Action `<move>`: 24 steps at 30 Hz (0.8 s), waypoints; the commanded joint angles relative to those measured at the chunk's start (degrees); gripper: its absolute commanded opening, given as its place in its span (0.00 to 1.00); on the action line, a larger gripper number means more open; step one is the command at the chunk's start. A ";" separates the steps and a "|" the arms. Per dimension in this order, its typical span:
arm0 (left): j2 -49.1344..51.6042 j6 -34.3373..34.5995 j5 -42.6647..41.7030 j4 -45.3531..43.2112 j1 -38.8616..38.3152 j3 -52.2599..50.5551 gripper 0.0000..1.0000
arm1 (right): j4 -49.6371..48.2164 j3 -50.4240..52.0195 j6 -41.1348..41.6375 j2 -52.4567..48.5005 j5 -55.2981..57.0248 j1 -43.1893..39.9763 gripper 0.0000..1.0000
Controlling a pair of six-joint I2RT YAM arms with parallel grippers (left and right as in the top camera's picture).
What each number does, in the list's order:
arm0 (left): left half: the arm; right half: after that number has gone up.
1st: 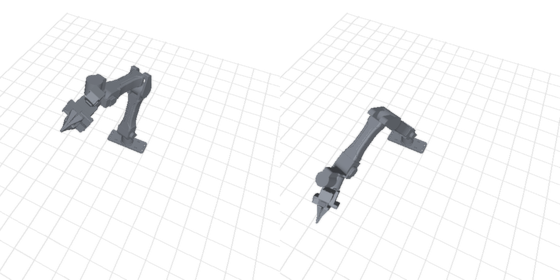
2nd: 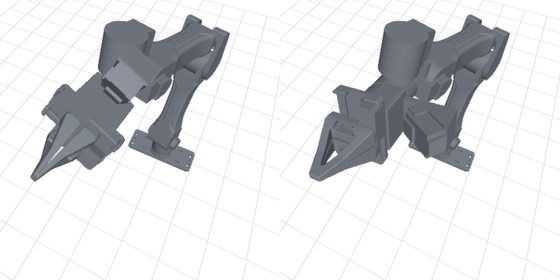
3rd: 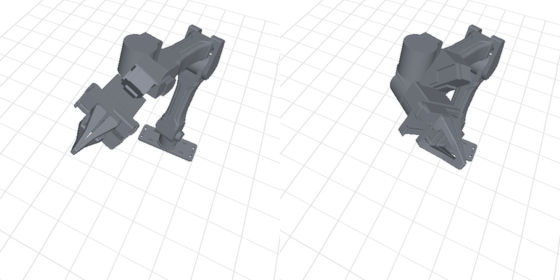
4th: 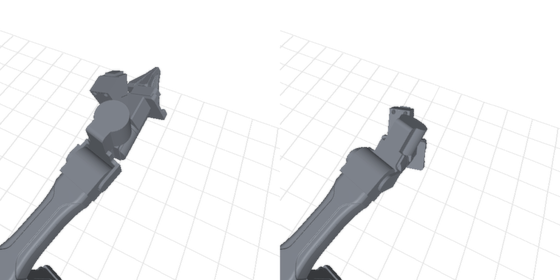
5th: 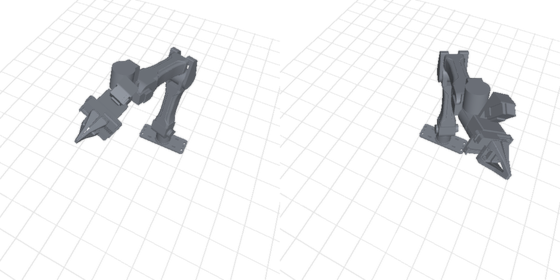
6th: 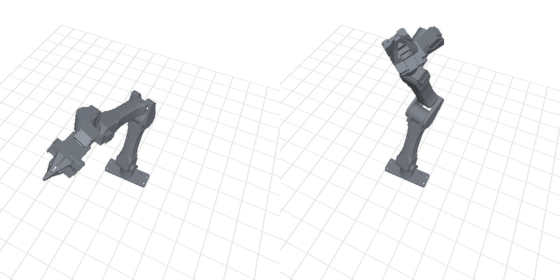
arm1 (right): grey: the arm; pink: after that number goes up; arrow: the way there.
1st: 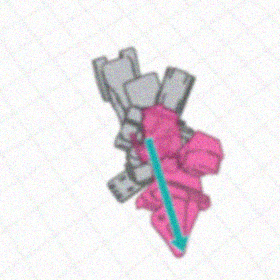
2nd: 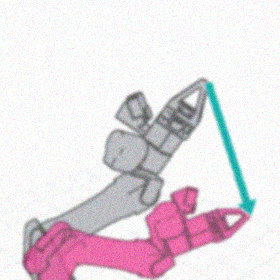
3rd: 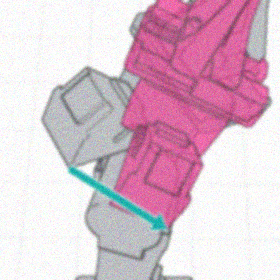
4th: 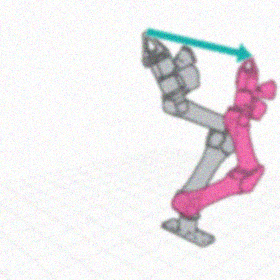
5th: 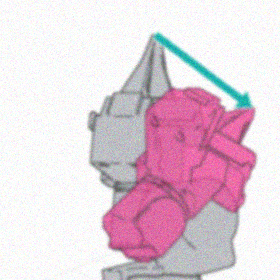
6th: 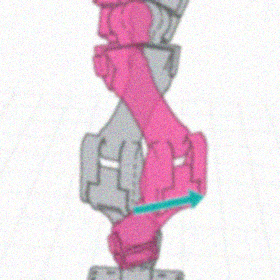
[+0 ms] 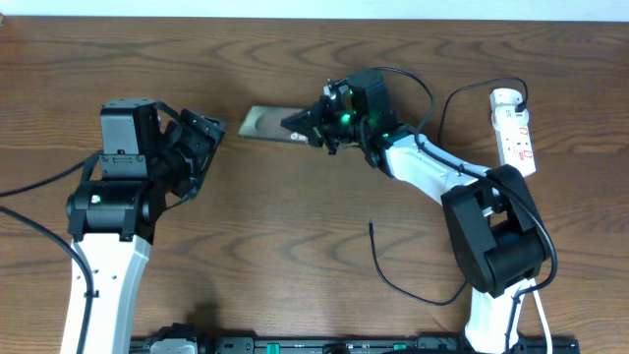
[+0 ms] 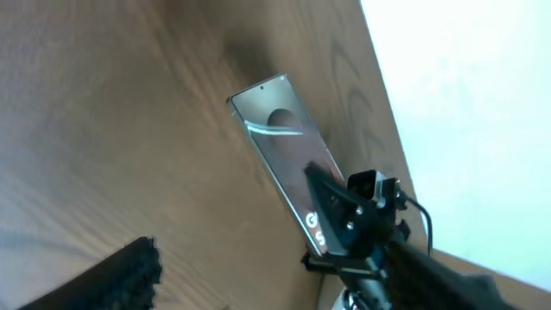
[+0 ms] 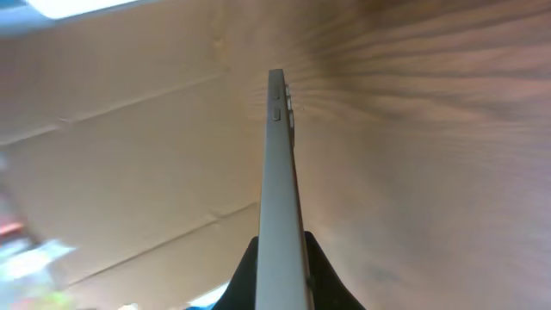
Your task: Plug charger to phone and switch on socket
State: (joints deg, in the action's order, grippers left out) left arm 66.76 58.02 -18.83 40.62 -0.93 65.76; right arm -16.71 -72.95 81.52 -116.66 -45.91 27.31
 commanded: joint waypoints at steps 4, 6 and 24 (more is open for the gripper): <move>2.86 -4.70 1.51 -3.89 -0.02 1.44 0.78 | -10.71 -0.76 20.57 0.28 -5.99 2.27 0.02; 3.69 -4.68 1.51 -4.33 -0.02 1.44 0.76 | -14.47 -0.76 23.06 0.28 -5.99 3.04 0.02; 6.23 -4.48 1.38 -12.50 -0.02 1.44 0.95 | -28.59 -0.76 35.39 0.28 -4.72 6.67 0.01</move>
State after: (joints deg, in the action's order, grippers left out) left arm 72.75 53.87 -17.85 28.80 -0.93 65.76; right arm -43.64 -72.93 114.45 -116.75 -50.78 33.52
